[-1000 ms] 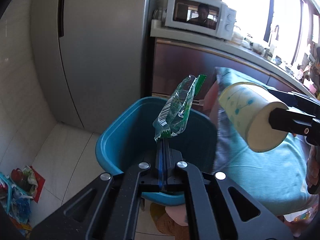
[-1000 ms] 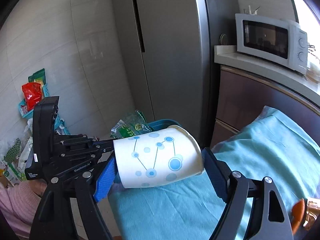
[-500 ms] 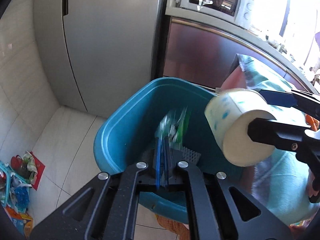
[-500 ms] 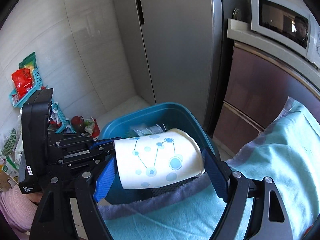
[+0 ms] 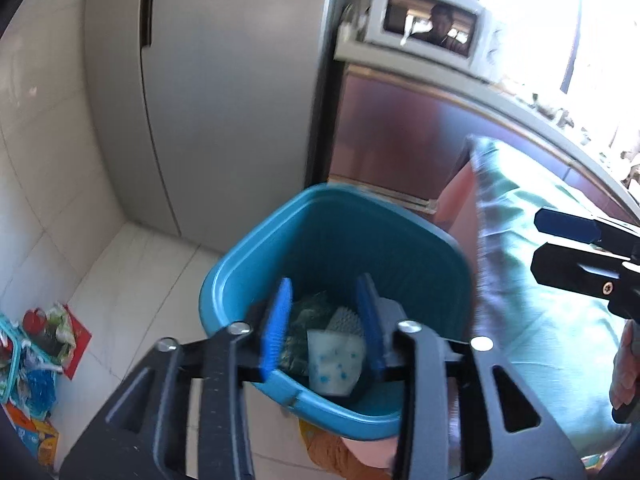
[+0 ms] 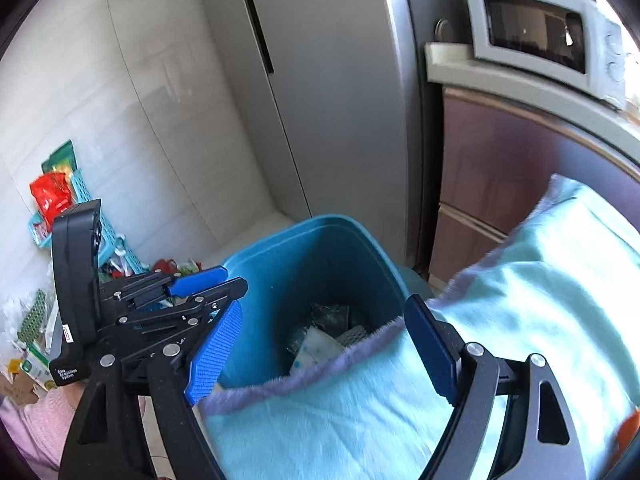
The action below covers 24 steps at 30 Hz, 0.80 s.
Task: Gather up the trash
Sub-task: 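Move both tools back over the table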
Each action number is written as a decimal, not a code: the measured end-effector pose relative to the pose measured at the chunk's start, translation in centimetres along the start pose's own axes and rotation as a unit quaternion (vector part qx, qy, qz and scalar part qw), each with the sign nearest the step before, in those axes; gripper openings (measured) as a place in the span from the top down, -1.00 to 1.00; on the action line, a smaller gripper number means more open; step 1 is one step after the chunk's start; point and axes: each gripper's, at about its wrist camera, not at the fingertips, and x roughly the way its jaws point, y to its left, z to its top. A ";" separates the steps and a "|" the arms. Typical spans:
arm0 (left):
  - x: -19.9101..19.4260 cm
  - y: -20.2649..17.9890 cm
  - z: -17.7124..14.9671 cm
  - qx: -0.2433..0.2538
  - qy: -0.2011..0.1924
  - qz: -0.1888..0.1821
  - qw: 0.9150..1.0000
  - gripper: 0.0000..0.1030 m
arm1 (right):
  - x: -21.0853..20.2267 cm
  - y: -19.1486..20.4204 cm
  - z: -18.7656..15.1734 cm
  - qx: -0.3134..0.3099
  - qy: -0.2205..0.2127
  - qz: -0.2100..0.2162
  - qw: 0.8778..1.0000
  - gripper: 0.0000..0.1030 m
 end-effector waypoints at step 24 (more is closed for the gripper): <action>-7.0 -25.4 -4.3 0.191 -0.012 -0.256 0.947 -0.13 | -25.8 -13.3 -13.8 0.163 -0.148 -0.236 0.946 -0.56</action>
